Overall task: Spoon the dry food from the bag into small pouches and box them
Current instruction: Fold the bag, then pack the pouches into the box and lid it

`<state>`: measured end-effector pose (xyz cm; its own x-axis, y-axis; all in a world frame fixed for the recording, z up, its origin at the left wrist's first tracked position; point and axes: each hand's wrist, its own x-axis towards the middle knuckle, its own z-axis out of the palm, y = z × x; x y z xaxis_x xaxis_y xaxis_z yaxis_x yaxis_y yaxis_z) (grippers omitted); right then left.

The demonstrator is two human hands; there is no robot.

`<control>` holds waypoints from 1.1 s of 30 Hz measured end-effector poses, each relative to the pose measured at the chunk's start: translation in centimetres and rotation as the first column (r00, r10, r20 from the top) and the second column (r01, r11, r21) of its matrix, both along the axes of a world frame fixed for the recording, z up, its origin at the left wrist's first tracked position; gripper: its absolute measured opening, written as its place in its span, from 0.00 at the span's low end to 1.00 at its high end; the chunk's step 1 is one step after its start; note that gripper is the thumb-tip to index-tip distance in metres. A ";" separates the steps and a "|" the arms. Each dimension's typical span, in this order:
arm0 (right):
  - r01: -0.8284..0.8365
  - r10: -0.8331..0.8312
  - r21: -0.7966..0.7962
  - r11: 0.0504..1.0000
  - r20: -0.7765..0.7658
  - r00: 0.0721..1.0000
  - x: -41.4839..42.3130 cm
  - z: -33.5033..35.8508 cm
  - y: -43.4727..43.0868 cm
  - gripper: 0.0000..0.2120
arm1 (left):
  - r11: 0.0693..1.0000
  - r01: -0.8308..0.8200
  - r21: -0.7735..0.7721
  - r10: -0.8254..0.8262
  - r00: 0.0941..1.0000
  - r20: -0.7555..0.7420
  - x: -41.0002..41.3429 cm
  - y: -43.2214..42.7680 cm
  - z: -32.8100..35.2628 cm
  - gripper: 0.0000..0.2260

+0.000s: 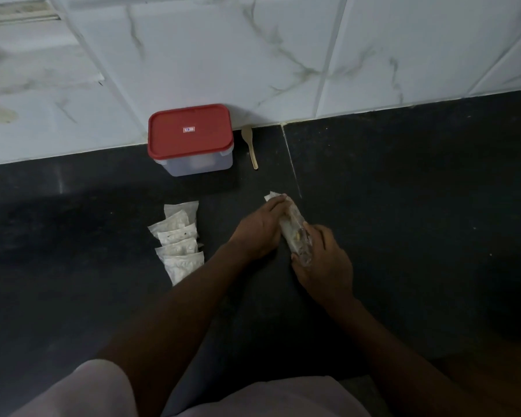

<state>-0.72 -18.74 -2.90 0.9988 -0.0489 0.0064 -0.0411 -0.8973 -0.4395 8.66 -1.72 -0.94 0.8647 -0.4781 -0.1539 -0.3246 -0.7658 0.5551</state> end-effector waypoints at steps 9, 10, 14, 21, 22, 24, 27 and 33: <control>-0.153 0.152 -0.052 0.987 -0.033 0.988 0.3 -1.4 0.6 0.36 | 0.995 0.076 -0.061 -0.081 0.994 -0.077 1.2 -0.9 -0.7 0.26; -0.158 0.156 -0.043 0.986 -0.062 0.986 0.2 -1.7 0.6 0.35 | 0.996 0.085 -0.033 -0.086 0.995 -0.052 1.1 -0.8 -1.0 0.26; -0.179 0.173 -0.039 0.983 -0.127 0.977 0.0 -2.2 0.3 0.33 | 0.995 0.080 0.059 -0.080 0.997 0.001 0.6 -0.7 -1.9 0.28; -0.186 0.177 -0.070 0.980 -0.114 0.977 -0.1 -1.9 0.3 0.35 | 0.989 0.072 0.126 -0.073 0.997 0.004 0.5 -0.5 -0.9 0.30; -0.176 0.170 -0.060 0.982 -0.096 0.981 -0.1 -1.7 0.3 0.37 | 0.991 0.061 0.117 -0.063 0.998 0.011 0.3 -0.4 -0.6 0.30; -0.165 0.163 -0.038 0.986 -0.044 0.986 -0.2 -0.9 0.7 0.36 | 0.996 0.028 0.087 -0.031 0.999 0.028 -0.4 0.1 0.0 0.30; -0.158 0.158 0.020 0.987 0.019 0.987 -0.1 0.2 1.2 0.32 | 0.999 -0.022 0.035 0.020 0.999 0.043 -1.3 0.5 0.9 0.28; -0.205 0.193 0.058 0.977 0.164 0.967 0.2 1.7 3.2 0.28 | 0.992 -0.124 0.017 0.120 0.984 0.134 -3.9 3.5 2.2 0.22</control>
